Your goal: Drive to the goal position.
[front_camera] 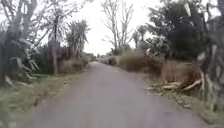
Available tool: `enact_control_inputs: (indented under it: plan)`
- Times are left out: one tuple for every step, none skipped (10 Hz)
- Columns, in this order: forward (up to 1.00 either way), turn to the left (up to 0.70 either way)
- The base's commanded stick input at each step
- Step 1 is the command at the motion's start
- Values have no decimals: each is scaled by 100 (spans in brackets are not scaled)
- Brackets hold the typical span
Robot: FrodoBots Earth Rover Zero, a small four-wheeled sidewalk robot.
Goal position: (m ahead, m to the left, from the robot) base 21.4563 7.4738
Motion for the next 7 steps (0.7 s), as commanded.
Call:
enact_control_inputs:
  plan:
    - [100,0]
    - [100,0]
    - [100,0]
    - [100,0]
    - [100,0]
    - [100,0]
    - [100,0]
